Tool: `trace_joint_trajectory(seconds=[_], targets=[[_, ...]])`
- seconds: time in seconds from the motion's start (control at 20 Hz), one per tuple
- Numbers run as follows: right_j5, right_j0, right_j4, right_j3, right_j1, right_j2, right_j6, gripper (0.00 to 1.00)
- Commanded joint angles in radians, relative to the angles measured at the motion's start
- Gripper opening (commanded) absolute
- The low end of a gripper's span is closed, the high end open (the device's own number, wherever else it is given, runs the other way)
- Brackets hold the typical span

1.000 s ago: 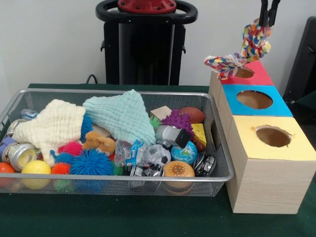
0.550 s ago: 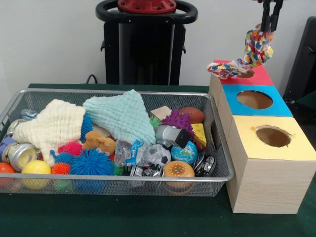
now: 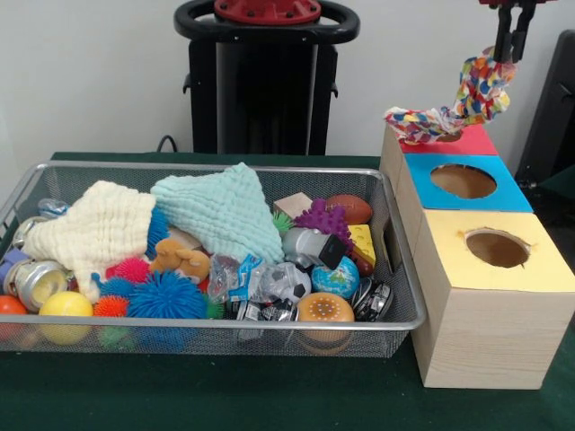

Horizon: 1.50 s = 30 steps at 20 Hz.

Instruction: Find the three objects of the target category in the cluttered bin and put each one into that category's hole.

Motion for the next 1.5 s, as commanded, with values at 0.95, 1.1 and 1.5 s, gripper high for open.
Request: trace_joint_trajectory(seconds=[0.95, 1.1, 1.5], targets=[[-0.075, 0.026, 0.077, 0.008, 0.030, -0.072, 0.207, 0.00], [-0.056, 0.028, 0.075, -0.008, 0.028, -0.077, 0.204, 0.00], [0.072, 0.059, 0.059, -0.090, -0.027, -0.106, 0.215, 0.00]])
